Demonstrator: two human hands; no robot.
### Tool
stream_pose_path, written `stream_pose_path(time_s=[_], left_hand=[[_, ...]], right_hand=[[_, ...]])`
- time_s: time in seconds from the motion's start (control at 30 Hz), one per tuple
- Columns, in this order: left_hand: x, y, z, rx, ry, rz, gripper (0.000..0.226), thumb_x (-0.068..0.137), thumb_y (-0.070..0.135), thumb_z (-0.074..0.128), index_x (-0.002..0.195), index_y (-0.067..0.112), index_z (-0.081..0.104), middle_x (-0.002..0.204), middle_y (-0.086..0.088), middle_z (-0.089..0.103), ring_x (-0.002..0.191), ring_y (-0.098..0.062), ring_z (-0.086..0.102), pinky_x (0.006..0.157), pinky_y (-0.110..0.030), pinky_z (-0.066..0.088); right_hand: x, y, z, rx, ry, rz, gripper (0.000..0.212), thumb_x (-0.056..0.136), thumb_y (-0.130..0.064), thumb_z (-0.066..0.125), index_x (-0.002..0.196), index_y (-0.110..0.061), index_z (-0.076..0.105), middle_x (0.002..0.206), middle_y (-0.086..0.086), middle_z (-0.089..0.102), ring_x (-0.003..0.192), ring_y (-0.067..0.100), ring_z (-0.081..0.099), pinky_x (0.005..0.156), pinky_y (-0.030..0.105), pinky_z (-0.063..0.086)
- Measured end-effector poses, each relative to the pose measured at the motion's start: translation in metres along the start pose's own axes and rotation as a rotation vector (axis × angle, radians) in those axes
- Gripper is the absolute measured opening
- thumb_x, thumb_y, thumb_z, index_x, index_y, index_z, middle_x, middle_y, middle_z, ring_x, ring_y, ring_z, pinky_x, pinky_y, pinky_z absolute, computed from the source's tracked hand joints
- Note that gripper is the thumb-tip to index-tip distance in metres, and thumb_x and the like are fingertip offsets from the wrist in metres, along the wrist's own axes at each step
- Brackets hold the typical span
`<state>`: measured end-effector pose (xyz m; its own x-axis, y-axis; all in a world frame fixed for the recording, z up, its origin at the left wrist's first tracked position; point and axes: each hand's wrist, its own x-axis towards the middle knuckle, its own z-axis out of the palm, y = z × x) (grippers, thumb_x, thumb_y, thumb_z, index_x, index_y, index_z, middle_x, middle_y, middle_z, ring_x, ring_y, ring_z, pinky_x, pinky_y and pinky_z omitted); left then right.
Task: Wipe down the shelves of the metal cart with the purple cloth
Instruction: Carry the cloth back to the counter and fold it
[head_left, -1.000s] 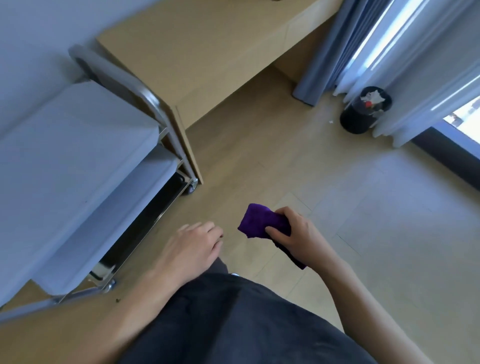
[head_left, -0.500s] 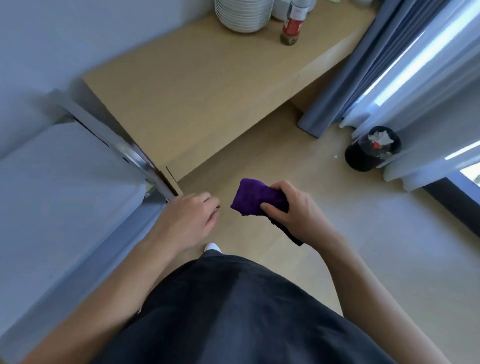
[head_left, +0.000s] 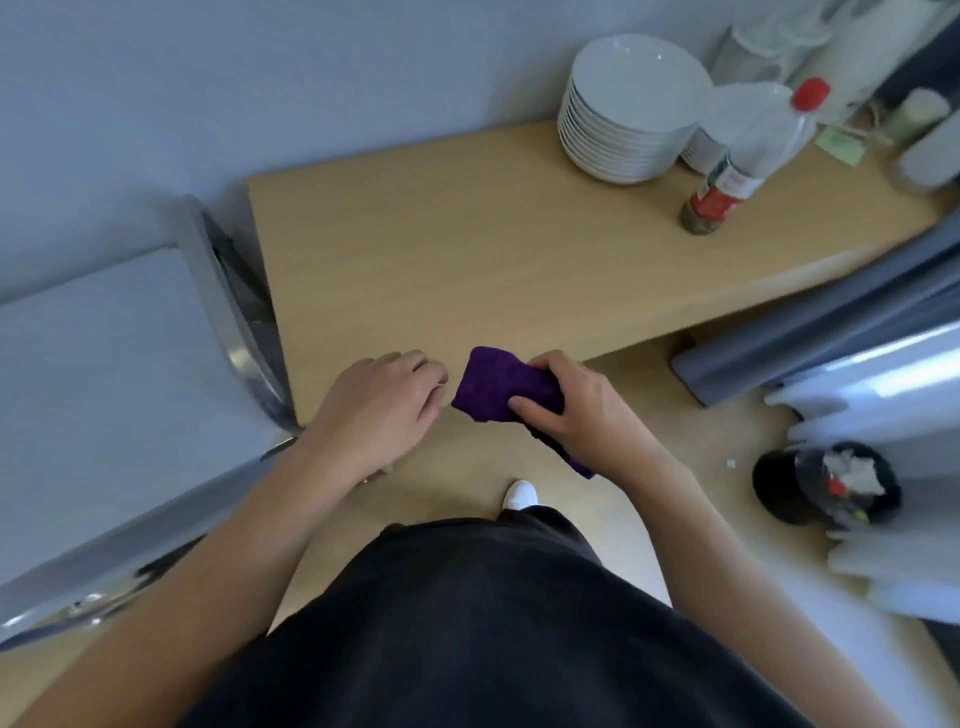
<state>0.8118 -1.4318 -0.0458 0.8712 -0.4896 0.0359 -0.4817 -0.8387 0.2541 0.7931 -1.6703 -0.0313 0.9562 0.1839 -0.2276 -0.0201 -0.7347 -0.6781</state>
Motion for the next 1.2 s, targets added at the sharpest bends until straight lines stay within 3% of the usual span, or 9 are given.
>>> stream_pose_path(time_s=[0.1, 0.2, 0.37, 0.57, 0.67, 0.77, 0.87, 1.0, 1.2], left_hand=[[0.028, 0.016, 0.0, -0.044, 0.051, -0.132, 0.033, 0.1, 0.029, 0.037, 0.12, 0.014, 0.06, 0.107, -0.002, 0.066, 0.088, -0.021, 0.064, 0.066, -0.039, 0.054], [0.051, 0.028, -0.003, -0.114, 0.066, -0.318, 0.041, 0.102, 0.037, 0.033, 0.138, 0.018, 0.041, 0.123, -0.003, 0.061, 0.104, -0.022, 0.061, 0.079, -0.041, 0.054], [0.071, 0.015, -0.006, -0.298, 0.08, -0.489, 0.053, 0.103, 0.045, 0.027, 0.148, 0.017, 0.024, 0.135, -0.009, 0.054, 0.117, -0.025, 0.055, 0.096, -0.043, 0.047], [0.074, -0.012, -0.012, -0.492, 0.169, -0.548, 0.052, 0.103, 0.041, 0.032, 0.149, 0.02, 0.025, 0.143, -0.004, 0.048, 0.124, -0.018, 0.05, 0.103, -0.037, 0.043], [0.076, -0.026, -0.015, -0.785, 0.233, -0.569, 0.05, 0.102, 0.039, 0.039, 0.149, 0.03, 0.026, 0.139, 0.008, 0.047, 0.121, -0.008, 0.051, 0.103, -0.033, 0.045], [0.077, -0.043, -0.018, -0.897, 0.295, -0.552, 0.042, 0.101, 0.032, 0.047, 0.142, 0.033, 0.039, 0.134, 0.013, 0.05, 0.119, -0.008, 0.052, 0.099, -0.038, 0.05], [0.079, -0.06, -0.02, -0.899, 0.324, -0.554, 0.037, 0.098, 0.026, 0.054, 0.134, 0.032, 0.048, 0.128, 0.01, 0.053, 0.116, -0.008, 0.052, 0.095, -0.038, 0.053], [0.08, -0.082, -0.019, -0.824, 0.341, -0.588, 0.034, 0.096, 0.019, 0.057, 0.128, 0.029, 0.054, 0.126, 0.006, 0.055, 0.114, -0.006, 0.051, 0.094, -0.029, 0.051], [0.077, -0.099, -0.018, -0.803, 0.326, -0.634, 0.035, 0.096, 0.016, 0.057, 0.127, 0.031, 0.053, 0.124, 0.004, 0.053, 0.11, 0.003, 0.048, 0.087, -0.015, 0.045]], right_hand=[[0.037, 0.009, -0.024, -0.012, -0.071, -0.11, 0.031, 0.088, -0.038, 0.065, 0.11, -0.021, 0.053, 0.094, -0.008, 0.06, 0.081, 0.006, 0.058, 0.07, 0.025, 0.049], [0.069, 0.005, -0.041, -0.003, -0.119, -0.22, 0.031, 0.088, -0.036, 0.065, 0.112, -0.02, 0.053, 0.096, -0.006, 0.061, 0.082, 0.007, 0.057, 0.073, 0.026, 0.049], [0.106, -0.013, -0.046, 0.128, -0.212, -0.324, 0.029, 0.088, -0.032, 0.067, 0.112, -0.024, 0.052, 0.095, -0.007, 0.065, 0.078, 0.006, 0.064, 0.07, 0.023, 0.053], [0.136, -0.033, -0.038, 0.261, -0.319, -0.308, 0.03, 0.09, -0.029, 0.066, 0.116, -0.027, 0.051, 0.095, -0.005, 0.068, 0.076, 0.008, 0.067, 0.067, 0.021, 0.054], [0.149, -0.043, -0.035, 0.329, -0.368, -0.273, 0.031, 0.09, -0.031, 0.067, 0.116, -0.03, 0.05, 0.095, -0.002, 0.071, 0.077, 0.013, 0.069, 0.068, 0.027, 0.057], [0.162, -0.051, -0.028, 0.333, -0.415, -0.25, 0.032, 0.09, -0.033, 0.066, 0.117, -0.032, 0.048, 0.096, -0.002, 0.072, 0.08, 0.015, 0.07, 0.073, 0.034, 0.059], [0.174, -0.053, -0.02, 0.343, -0.452, -0.204, 0.033, 0.09, -0.033, 0.066, 0.116, -0.032, 0.046, 0.098, -0.002, 0.072, 0.081, 0.016, 0.071, 0.075, 0.039, 0.059], [0.19, -0.054, -0.01, 0.146, -0.468, -0.091, 0.049, 0.082, -0.05, 0.069, 0.12, -0.028, 0.048, 0.102, -0.008, 0.069, 0.086, 0.009, 0.068, 0.075, 0.03, 0.058], [0.204, -0.055, -0.002, 0.086, -0.484, 0.018, 0.05, 0.081, -0.067, 0.058, 0.091, -0.018, 0.066, 0.08, -0.003, 0.068, 0.071, 0.013, 0.063, 0.063, 0.024, 0.048]])
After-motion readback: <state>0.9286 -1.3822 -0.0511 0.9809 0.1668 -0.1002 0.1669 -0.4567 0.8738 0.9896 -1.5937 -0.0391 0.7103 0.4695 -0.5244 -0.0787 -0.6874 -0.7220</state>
